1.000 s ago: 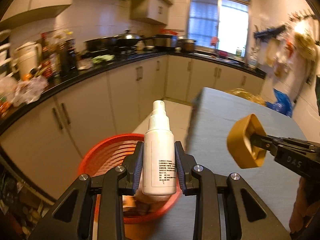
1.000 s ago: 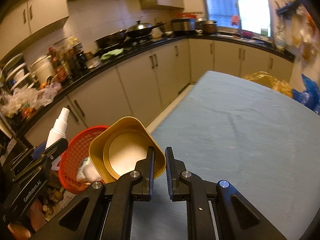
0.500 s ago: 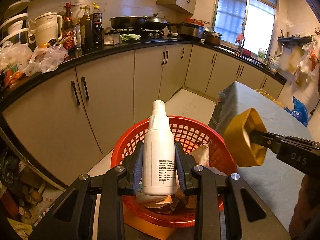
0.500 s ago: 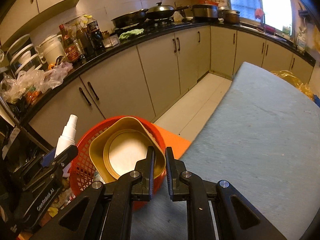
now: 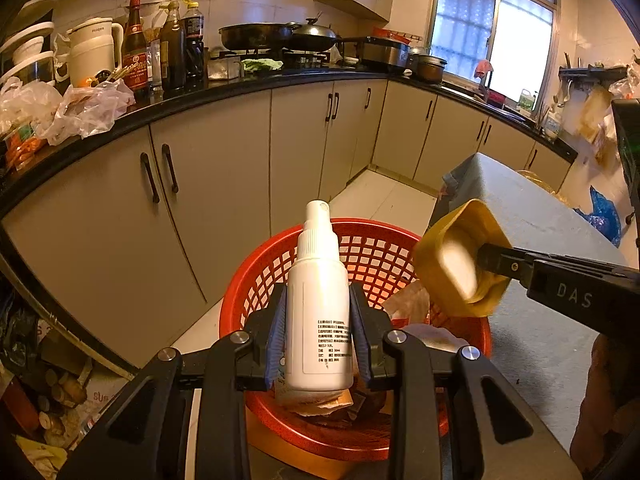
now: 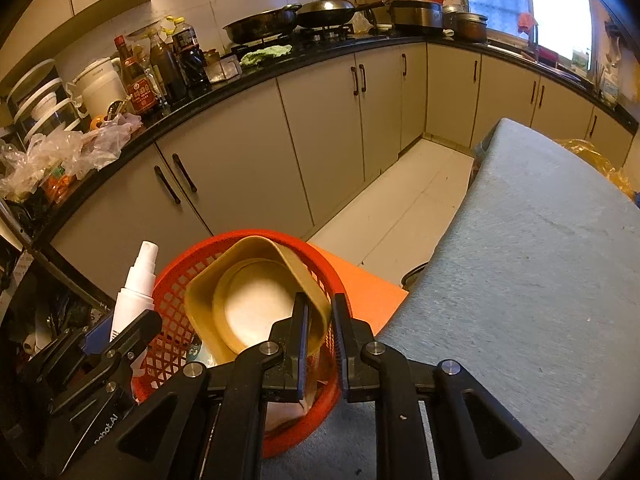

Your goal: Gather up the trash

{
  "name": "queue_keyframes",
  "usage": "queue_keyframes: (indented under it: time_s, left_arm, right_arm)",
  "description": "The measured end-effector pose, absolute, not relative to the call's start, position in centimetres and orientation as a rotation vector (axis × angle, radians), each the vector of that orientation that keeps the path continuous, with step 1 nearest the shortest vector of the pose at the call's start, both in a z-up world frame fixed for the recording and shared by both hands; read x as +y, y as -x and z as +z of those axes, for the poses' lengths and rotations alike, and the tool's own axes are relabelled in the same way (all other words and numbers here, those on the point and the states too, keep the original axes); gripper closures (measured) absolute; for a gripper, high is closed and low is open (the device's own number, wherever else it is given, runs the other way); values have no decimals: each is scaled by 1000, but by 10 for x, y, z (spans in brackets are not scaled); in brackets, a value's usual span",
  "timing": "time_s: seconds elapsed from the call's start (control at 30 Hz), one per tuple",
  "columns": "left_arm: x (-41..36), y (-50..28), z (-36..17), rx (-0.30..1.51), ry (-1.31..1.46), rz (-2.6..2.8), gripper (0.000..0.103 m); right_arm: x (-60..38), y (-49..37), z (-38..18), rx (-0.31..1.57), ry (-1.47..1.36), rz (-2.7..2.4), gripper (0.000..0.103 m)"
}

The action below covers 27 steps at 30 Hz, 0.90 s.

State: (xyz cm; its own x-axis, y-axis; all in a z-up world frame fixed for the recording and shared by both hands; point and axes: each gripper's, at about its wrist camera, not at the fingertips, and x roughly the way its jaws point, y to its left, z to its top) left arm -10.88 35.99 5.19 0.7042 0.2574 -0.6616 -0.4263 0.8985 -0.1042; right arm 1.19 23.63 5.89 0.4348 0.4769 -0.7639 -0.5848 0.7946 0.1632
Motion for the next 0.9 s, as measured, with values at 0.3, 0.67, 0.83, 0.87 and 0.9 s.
queue_keyframes:
  time_s: [0.3, 0.67, 0.83, 0.87, 0.9]
  left_arm:
    - [359, 109, 54, 669, 239, 392, 55]
    - [346, 115, 63, 617, 211, 458, 17]
    - [344, 120, 68, 597, 204, 504, 9]
    - [344, 121, 69, 591, 201, 522, 8]
    - [344, 122, 71, 587, 196, 535, 8]
  right_arm:
    - [230, -10, 66, 880, 130, 653, 73]
    - [198, -8, 84, 809, 113, 577, 27]
    - [187, -6, 88, 790, 124, 537, 19]
    - [186, -5, 88, 785, 130, 526, 17]
    - [184, -4, 88, 782, 135, 517, 16]
